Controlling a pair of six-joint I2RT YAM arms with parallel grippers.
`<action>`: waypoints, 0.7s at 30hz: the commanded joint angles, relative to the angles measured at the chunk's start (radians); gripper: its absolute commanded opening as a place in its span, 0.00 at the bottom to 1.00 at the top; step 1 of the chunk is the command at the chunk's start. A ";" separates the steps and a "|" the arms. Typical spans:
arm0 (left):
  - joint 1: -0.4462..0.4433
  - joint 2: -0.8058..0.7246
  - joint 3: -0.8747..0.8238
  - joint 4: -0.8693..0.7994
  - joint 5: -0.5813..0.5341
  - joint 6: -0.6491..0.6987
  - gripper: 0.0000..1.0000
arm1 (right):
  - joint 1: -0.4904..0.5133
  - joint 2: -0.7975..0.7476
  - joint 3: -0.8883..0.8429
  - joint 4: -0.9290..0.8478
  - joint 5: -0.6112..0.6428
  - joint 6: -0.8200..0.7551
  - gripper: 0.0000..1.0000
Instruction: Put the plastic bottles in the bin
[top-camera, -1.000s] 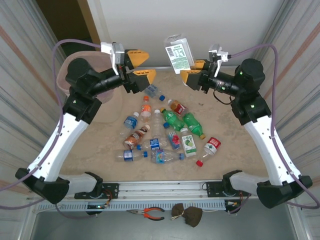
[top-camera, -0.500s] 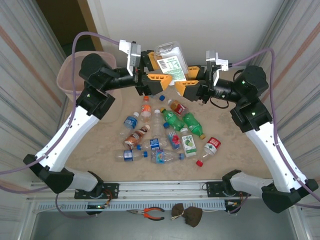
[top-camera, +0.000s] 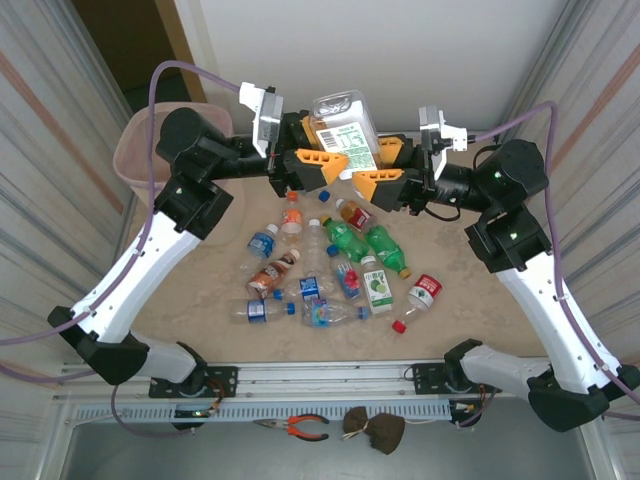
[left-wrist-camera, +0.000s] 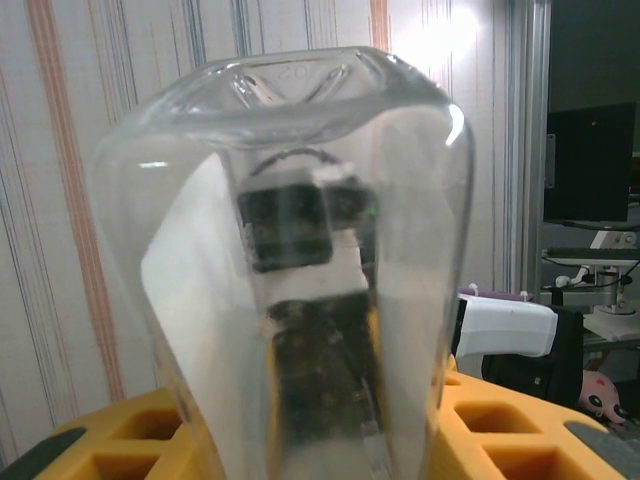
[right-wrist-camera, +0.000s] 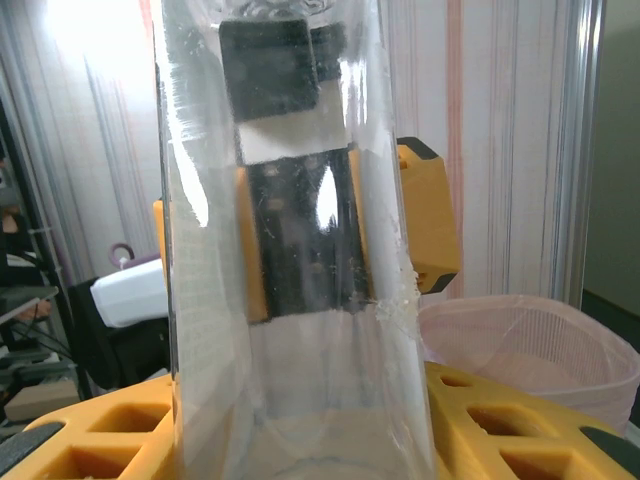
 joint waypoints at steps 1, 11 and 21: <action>-0.009 -0.001 0.029 0.036 0.039 0.011 0.39 | 0.007 -0.022 -0.007 0.024 0.007 0.017 0.47; -0.011 0.000 0.025 0.030 0.036 0.020 0.30 | 0.008 -0.025 -0.013 -0.008 0.032 -0.008 0.52; -0.003 -0.028 0.057 -0.189 -0.060 0.165 0.31 | 0.007 -0.082 -0.041 -0.137 0.138 -0.093 0.85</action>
